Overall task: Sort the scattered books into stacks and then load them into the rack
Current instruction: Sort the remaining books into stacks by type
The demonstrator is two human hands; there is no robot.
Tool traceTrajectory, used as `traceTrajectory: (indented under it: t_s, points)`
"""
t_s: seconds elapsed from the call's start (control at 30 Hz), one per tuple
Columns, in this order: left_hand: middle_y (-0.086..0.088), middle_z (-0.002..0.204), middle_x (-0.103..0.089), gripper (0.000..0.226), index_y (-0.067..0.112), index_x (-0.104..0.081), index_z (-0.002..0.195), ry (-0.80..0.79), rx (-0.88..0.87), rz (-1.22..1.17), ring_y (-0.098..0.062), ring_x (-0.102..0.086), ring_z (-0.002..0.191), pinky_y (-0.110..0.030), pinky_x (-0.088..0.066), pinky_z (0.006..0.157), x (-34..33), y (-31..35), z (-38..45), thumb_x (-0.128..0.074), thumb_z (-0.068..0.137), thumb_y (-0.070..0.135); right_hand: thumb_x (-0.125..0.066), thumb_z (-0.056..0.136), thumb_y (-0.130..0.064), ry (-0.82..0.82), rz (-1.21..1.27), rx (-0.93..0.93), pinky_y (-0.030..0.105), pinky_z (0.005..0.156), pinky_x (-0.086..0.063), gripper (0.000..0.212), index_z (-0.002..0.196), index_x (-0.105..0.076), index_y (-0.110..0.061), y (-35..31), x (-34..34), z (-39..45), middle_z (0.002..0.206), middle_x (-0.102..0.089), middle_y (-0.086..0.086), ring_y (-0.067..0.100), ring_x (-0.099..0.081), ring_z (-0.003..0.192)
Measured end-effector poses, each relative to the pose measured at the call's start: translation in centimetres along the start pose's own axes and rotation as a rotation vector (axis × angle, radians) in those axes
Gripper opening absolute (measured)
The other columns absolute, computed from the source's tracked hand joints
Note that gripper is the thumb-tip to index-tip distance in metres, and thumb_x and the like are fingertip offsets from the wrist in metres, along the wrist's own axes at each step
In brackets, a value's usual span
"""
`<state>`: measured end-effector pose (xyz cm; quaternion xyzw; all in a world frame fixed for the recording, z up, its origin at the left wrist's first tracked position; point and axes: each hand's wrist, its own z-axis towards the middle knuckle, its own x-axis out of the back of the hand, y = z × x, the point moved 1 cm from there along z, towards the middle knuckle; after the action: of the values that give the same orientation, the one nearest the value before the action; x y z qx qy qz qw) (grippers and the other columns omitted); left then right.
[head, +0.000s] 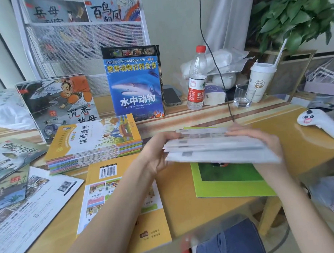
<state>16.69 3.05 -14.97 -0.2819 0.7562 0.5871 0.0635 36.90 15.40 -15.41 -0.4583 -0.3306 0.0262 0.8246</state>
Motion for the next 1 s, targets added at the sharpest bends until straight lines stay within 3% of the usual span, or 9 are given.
traceTrajectory:
  t_s: [0.07,0.13,0.23,0.33,0.43,0.6,0.73,0.87,1.0]
  points:
    - [-0.012,0.143,-0.044,0.041,0.013,-0.044,0.132,0.157,-0.232,0.063,-0.023,-0.053,0.117,-0.039,-0.050,0.095,0.6,0.2,0.7,-0.043,0.095,0.030,-0.065,0.067,-0.056,0.331,0.157,0.065,0.021,0.058,-0.040,0.036,0.073,-0.068,-0.020,-1.6,-0.3,-0.9,0.062,-0.060,-0.013,0.002,-0.048,0.056]
    - [0.014,0.152,-0.029,0.053,0.036,-0.037,0.141,0.214,-0.485,0.271,-0.005,-0.028,0.137,-0.029,-0.025,0.110,0.5,0.7,0.6,-0.042,0.091,0.055,-0.066,0.068,-0.064,0.460,0.315,0.063,0.023,0.057,-0.033,0.050,0.079,-0.060,-0.016,-2.4,-0.4,-0.7,0.065,-0.059,0.002,0.008,-0.044,0.064]
    - [0.020,0.123,-0.059,0.025,0.044,-0.056,0.112,0.049,-0.519,0.334,-0.006,-0.046,0.129,-0.023,-0.041,0.095,-0.1,0.6,0.5,-0.038,0.097,0.050,-0.071,0.071,-0.058,0.432,0.478,-0.014,0.035,0.080,-0.042,0.045,0.087,-0.053,-0.020,-2.9,-0.4,1.4,0.092,-0.058,0.018,0.015,-0.047,0.083]
    - [0.001,0.111,-0.070,0.025,0.025,-0.064,0.105,0.049,-0.556,0.328,-0.019,-0.063,0.110,-0.043,-0.050,0.094,0.0,0.0,0.8,-0.040,0.101,0.032,-0.070,0.084,-0.018,0.338,0.511,-0.019,0.038,0.102,-0.042,0.031,0.110,-0.053,-0.019,-2.6,-0.9,2.4,0.121,-0.061,0.010,0.017,-0.057,0.112]
    - [-0.010,0.115,-0.069,0.024,0.015,-0.062,0.112,-0.009,-0.535,0.255,-0.027,-0.064,0.108,-0.046,-0.049,0.095,0.1,0.1,0.6,-0.042,0.101,0.021,-0.063,0.086,-0.001,0.315,0.591,-0.090,0.031,0.094,-0.045,0.029,0.109,-0.054,-0.017,-1.8,-1.2,2.5,0.110,-0.065,0.001,0.014,-0.060,0.105]
    - [-0.018,0.098,-0.069,0.018,0.011,-0.068,0.102,-0.012,-0.531,0.199,-0.024,-0.068,0.080,-0.035,-0.059,0.072,0.6,0.4,0.4,-0.060,0.088,0.004,-0.061,0.086,0.001,0.285,0.649,-0.198,0.027,0.089,-0.048,0.032,0.117,-0.058,-0.008,-0.7,-1.1,1.5,0.113,-0.066,0.006,0.015,-0.062,0.104]
    - [-0.008,0.083,-0.074,0.013,0.014,-0.068,0.089,-0.023,-0.481,0.155,-0.016,-0.070,0.069,-0.027,-0.057,0.061,0.6,0.3,0.3,-0.060,0.085,0.022,-0.061,0.087,-0.008,0.244,0.722,-0.296,0.029,0.091,-0.043,0.032,0.118,-0.053,-0.007,-0.3,-1.2,1.0,0.104,-0.064,0.004,0.012,-0.058,0.099]
    - [-0.005,0.068,-0.072,0.024,0.012,-0.063,0.080,-0.040,-0.428,0.152,-0.012,-0.066,0.050,-0.017,-0.047,0.042,0.5,0.3,-0.1,-0.052,0.089,0.031,-0.067,0.071,-0.026,0.210,0.792,-0.310,0.023,0.070,-0.049,0.043,0.111,-0.056,-0.015,-0.3,-1.7,0.5,0.097,-0.065,-0.003,0.010,-0.060,0.091]
    - [-0.005,0.070,-0.073,0.017,0.012,-0.065,0.079,-0.069,-0.468,0.118,-0.013,-0.068,0.055,-0.020,-0.051,0.049,0.5,0.4,-0.3,-0.063,0.074,0.028,-0.062,0.082,-0.014,0.163,0.690,-0.289,0.016,0.076,-0.040,0.016,0.098,-0.060,-0.016,-0.5,-2.6,0.1,0.095,-0.065,-0.004,0.004,-0.058,0.088]
